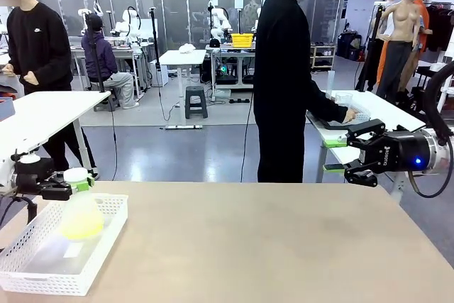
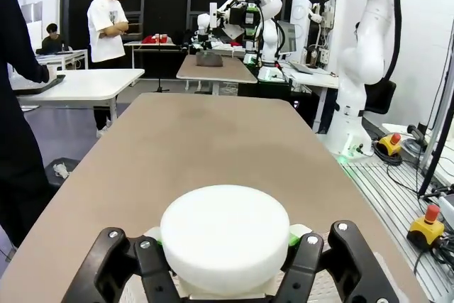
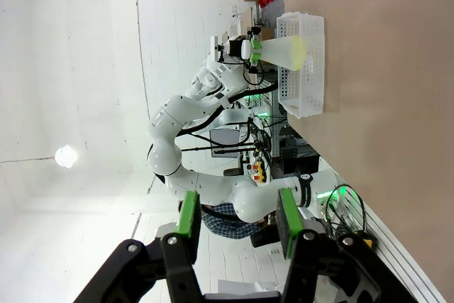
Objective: Prepare the solutions needed for the experiment.
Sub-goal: When the human places the Big flask in the center of the table, pick up the Big flask and place it in the left Organizing basket.
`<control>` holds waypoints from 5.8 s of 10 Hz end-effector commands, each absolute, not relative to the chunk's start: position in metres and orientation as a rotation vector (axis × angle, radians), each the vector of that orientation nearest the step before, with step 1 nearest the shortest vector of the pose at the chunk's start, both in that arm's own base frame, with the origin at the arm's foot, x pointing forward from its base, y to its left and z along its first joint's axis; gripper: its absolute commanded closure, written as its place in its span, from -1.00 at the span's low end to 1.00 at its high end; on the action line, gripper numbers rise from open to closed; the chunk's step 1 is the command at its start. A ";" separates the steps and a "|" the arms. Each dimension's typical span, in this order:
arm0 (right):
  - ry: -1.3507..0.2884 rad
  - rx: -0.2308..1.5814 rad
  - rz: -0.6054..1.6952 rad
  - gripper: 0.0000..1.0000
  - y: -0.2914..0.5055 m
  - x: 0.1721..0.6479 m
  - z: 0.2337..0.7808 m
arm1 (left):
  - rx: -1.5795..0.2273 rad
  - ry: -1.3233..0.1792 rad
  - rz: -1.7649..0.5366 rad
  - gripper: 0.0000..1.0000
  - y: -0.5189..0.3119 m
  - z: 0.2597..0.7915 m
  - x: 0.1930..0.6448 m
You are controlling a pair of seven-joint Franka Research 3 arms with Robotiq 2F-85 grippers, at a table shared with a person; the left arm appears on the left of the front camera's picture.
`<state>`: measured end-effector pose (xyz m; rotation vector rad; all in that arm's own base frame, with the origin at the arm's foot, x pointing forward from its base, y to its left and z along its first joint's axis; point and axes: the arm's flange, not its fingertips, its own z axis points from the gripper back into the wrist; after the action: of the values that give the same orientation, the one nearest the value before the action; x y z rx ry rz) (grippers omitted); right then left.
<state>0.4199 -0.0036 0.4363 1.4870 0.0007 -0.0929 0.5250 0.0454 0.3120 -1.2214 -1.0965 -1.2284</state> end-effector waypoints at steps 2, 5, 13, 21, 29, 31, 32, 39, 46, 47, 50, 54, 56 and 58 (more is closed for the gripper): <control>-0.011 1.497 -0.088 -0.11 -0.003 0.419 0.438 | -1.180 -1.170 -1.317 0.71 0.048 0.300 0.529; -0.011 1.497 -0.088 -0.11 -0.003 0.419 0.438 | -1.139 -1.229 -1.360 0.71 0.048 0.277 0.532; -0.011 1.497 -0.088 -0.11 -0.003 0.419 0.438 | -1.216 -1.307 -1.330 -0.01 0.062 0.246 0.535; -0.011 1.497 -0.088 -0.11 -0.003 0.419 0.438 | -1.144 -1.263 -1.274 -1.00 0.084 0.253 0.533; -0.011 1.497 -0.088 -0.11 -0.003 0.419 0.438 | -1.186 -1.259 -1.272 -1.00 0.083 0.250 0.533; -0.011 1.497 -0.088 -0.11 -0.003 0.419 0.438 | -1.183 -1.258 -1.260 -1.00 0.086 0.249 0.534; -0.011 1.497 -0.088 -0.11 -0.003 0.419 0.438 | -1.145 -1.242 -1.195 -1.00 0.118 0.257 0.530; -0.011 1.497 -0.088 -0.11 -0.003 0.419 0.438 | -1.569 -0.828 -0.934 -1.00 0.190 0.353 0.450; -0.011 1.497 -0.088 -0.11 -0.003 0.419 0.438 | -1.566 -0.087 -0.669 -1.00 0.148 0.429 0.450; -0.011 1.497 -0.088 -0.11 -0.003 0.419 0.438 | -1.549 -0.022 -0.668 -1.00 0.142 0.430 0.458; -0.011 1.497 -0.088 -0.11 -0.003 0.419 0.438 | -1.527 0.017 -0.596 -1.00 0.139 0.433 0.470; -0.011 1.497 -0.088 -0.11 -0.003 0.419 0.438 | -1.544 -0.002 -0.600 -1.00 0.129 0.429 0.465; -0.011 1.497 -0.088 -0.11 -0.003 0.419 0.438 | -1.544 -0.002 -0.600 -1.00 0.129 0.429 0.465; -0.011 1.497 -0.088 -0.11 -0.003 0.419 0.438 | -1.544 -0.002 -0.600 -1.00 0.129 0.429 0.465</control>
<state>0.4199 -0.0032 0.4363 1.4865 0.0012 -0.0922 0.4666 0.1293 0.4274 -1.5416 0.0038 -0.5933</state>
